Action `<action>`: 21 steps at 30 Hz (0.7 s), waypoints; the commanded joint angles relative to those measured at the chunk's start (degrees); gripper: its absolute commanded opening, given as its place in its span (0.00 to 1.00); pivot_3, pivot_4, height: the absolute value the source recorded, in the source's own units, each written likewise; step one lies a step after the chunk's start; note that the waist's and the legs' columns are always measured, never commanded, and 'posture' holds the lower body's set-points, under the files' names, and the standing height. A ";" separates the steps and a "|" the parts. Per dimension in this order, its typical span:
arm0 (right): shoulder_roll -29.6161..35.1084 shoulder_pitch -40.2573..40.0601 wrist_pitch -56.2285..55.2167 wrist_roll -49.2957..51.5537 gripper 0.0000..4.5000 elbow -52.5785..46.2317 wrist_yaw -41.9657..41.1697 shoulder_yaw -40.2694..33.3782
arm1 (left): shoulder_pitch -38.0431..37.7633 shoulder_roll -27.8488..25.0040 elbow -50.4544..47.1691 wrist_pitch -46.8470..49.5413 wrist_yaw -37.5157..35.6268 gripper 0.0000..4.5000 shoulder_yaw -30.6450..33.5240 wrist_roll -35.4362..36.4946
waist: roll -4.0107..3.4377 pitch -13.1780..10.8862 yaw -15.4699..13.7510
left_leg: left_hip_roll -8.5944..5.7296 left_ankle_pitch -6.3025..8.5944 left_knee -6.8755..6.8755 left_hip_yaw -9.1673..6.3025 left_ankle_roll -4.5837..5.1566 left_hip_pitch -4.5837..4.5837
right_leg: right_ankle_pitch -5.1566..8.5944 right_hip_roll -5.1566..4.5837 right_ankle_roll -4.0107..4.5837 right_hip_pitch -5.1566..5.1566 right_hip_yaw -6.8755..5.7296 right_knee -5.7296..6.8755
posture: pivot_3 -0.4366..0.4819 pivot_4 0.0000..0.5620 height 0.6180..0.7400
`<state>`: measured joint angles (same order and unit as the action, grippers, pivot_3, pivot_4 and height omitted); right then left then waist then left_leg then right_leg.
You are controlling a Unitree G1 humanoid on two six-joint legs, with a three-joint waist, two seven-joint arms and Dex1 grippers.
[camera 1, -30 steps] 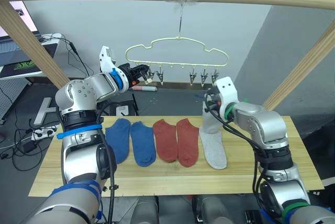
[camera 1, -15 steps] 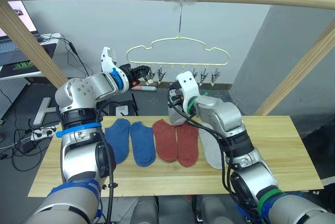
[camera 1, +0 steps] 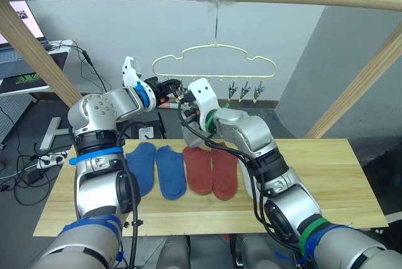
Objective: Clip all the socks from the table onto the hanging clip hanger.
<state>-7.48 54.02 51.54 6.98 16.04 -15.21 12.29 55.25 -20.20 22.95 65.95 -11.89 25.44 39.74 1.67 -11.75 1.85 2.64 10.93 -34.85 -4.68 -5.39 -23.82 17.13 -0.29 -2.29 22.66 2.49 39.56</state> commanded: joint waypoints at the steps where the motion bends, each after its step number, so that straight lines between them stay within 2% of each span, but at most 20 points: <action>1: -0.96 2.42 -1.19 0.58 0.00 -0.63 -1.14 -0.22 | 0.04 -0.25 -1.91 -0.12 0.42 0.03 0.55 0.32 | 0.00 0.00 0.00 | 0.00 0.00 0.00 0.00 0.00 -0.01 | 0.00 0.00 0.00 0.01 0.00 0.01 | 0.54 0.27 1.00; 21: -0.83 6.82 -4.72 0.24 0.00 4.48 -2.18 -1.19 | -1.87 -0.22 -3.48 -0.14 -0.54 0.03 -0.13 0.22 | 0.01 0.01 -0.05 | 0.00 -0.07 0.00 0.05 -0.12 -0.21 | 0.00 0.01 0.00 0.47 0.07 0.43 | 0.57 0.26 1.00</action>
<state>-7.87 58.67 48.62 6.99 21.99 -17.06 12.24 53.93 -20.05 20.77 65.76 -12.05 25.49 39.77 1.69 -11.75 1.80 2.64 10.85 -34.85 -4.63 -5.51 -24.03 17.13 -0.29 -2.29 23.13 2.56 40.00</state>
